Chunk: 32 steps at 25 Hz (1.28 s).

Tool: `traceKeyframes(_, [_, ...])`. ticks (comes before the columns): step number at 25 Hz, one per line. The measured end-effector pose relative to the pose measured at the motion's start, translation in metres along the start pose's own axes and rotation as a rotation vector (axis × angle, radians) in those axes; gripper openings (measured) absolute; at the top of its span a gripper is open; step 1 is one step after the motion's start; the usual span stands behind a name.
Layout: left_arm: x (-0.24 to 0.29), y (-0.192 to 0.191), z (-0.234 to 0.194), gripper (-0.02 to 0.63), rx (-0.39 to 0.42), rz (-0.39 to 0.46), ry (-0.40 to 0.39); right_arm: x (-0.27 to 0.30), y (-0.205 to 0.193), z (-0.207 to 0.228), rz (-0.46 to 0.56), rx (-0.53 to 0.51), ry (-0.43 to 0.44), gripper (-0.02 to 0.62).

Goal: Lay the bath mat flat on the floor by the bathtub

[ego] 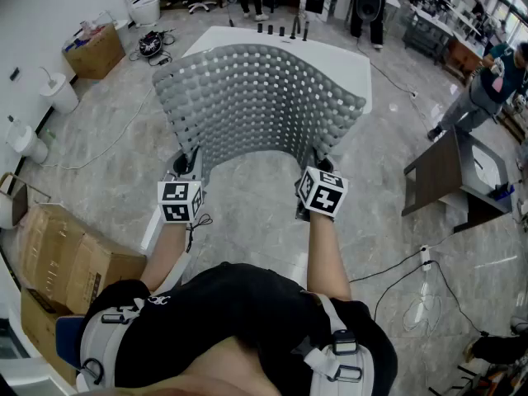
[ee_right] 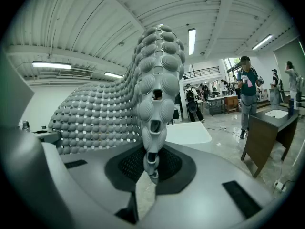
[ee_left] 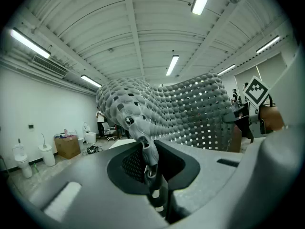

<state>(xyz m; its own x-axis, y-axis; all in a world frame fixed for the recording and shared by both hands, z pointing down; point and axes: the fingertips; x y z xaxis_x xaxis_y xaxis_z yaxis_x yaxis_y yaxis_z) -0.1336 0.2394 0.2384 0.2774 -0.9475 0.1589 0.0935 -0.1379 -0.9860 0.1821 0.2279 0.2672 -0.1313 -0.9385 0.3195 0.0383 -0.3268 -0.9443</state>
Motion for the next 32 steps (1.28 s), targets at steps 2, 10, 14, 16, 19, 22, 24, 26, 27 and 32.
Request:
traceKeyframes(2, [-0.002, -0.002, -0.002, 0.040, -0.003, -0.006, 0.007, -0.001, -0.004, -0.002, -0.009, -0.001, 0.002, 0.034])
traceKeyframes(10, [-0.008, -0.003, -0.005, 0.040, -0.001, -0.001, 0.008, -0.006, -0.017, -0.002, -0.021, 0.015, -0.007, 0.034])
traceKeyframes(14, [-0.010, -0.002, -0.009, 0.040, -0.006, 0.004, 0.014, -0.010, -0.019, -0.003, -0.004, 0.027, -0.012, 0.034])
traceKeyframes(16, [-0.011, -0.001, -0.010, 0.040, -0.006, 0.003, 0.015, -0.011, -0.019, -0.003, -0.008, 0.023, -0.020, 0.034])
traceKeyframes(19, [-0.011, -0.002, -0.011, 0.040, -0.006, 0.004, 0.014, -0.011, -0.020, -0.003, -0.012, 0.017, -0.023, 0.034])
traceKeyframes(22, [-0.009, -0.004, -0.018, 0.040, -0.010, 0.005, 0.020, -0.007, -0.020, -0.006, -0.015, 0.014, -0.024, 0.034])
traceKeyframes(24, [-0.008, -0.007, -0.024, 0.040, -0.014, 0.004, 0.022, -0.005, -0.023, -0.009, -0.022, 0.015, -0.032, 0.034])
traceKeyframes(26, [-0.008, -0.011, -0.033, 0.040, -0.017, 0.000, 0.020, -0.002, -0.026, -0.014, -0.029, 0.017, -0.043, 0.034])
traceKeyframes(27, [-0.009, -0.013, -0.038, 0.040, -0.018, -0.001, 0.018, -0.002, -0.028, -0.017, -0.032, 0.017, -0.048, 0.034])
traceKeyframes(32, [-0.009, -0.020, -0.056, 0.040, -0.019, -0.003, -0.006, -0.001, -0.030, -0.033, -0.022, 0.022, -0.074, 0.034])
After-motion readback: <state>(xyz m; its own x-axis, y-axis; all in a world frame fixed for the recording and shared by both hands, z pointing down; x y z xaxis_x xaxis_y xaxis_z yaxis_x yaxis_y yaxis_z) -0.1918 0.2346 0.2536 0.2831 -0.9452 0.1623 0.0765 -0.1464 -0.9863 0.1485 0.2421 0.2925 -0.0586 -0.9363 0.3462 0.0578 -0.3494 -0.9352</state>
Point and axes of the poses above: the fingertips, and each gripper's own axes: x forward along the fingers, z to its right, y out of its top, and after that the axes turned 6 degrees about -x, right-handed
